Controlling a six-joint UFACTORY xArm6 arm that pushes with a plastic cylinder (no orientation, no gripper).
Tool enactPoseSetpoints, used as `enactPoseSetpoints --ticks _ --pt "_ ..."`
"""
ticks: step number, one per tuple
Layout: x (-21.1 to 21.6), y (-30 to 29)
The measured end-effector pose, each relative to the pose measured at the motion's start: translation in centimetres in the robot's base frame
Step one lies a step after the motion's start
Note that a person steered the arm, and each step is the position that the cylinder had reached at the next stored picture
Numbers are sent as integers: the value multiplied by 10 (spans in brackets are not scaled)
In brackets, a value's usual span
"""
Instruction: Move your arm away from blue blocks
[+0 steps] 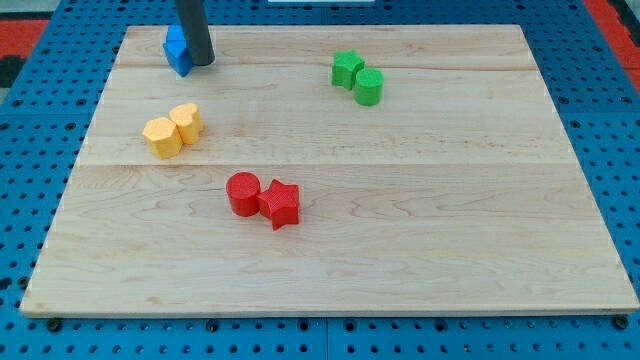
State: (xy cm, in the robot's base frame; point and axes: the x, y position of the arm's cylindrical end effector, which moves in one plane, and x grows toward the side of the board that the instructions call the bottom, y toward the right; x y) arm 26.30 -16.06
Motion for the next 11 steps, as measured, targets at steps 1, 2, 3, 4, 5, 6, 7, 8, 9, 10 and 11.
enactPoseSetpoints --ticks 1,2,3,4,5,6,7,8,9,10,11 --pt "1 0" --pt "4 0" --pt "15 13" --pt "17 57" --pt "28 131" --pt "61 71" --pt "73 6" --pt "56 32" --pt "59 78" --pt "112 157" --pt "158 139"
